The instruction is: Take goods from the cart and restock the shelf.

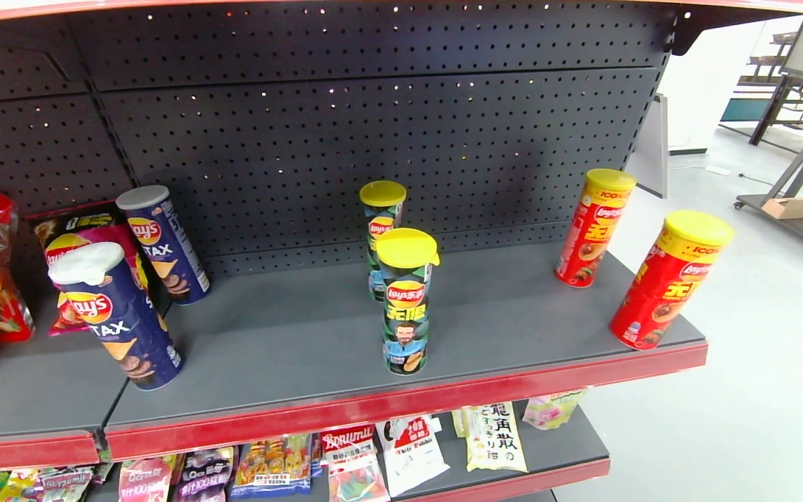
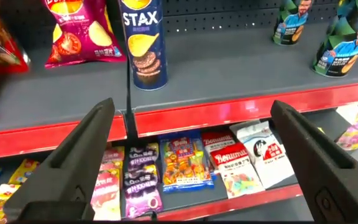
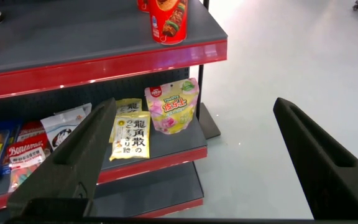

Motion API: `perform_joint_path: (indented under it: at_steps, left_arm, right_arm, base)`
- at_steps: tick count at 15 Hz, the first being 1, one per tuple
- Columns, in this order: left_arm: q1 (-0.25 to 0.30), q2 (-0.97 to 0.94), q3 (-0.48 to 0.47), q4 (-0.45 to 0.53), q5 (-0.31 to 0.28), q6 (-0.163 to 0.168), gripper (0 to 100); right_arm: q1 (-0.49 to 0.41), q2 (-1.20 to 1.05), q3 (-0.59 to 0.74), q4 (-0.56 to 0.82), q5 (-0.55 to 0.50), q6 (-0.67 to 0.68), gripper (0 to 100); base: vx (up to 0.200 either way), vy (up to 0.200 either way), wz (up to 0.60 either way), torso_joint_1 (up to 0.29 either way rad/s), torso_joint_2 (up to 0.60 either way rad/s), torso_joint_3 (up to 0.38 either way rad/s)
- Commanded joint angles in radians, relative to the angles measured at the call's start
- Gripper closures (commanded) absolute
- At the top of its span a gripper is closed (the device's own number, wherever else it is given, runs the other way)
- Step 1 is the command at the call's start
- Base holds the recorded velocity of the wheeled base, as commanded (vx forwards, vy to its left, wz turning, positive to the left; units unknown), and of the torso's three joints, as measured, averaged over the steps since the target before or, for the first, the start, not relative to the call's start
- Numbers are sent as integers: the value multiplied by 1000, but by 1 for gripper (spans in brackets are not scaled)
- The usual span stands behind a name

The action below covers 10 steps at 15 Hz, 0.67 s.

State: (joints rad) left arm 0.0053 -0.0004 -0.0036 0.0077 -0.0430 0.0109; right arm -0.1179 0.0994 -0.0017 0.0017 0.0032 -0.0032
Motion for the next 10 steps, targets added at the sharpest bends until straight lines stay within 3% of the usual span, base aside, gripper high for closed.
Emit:
perform_joint_path:
  at_steps: [1,8,10]
  left_arm:
    - [1,3,1,0,0,0,0]
    - [1,3,1,0,0,1,0]
    - [1,3,1,0,0,1,0]
  right_arm:
    - [0,0,0,0,0,0,0]
    - [37,2,0,0,1,-1,0]
    - [70,-1,0,0,1,-1,0]
  base:
    - [0,0,0,0,0,0]
    - [0,0,0,0,0,0]
    - [0,0,600,2,5,2]
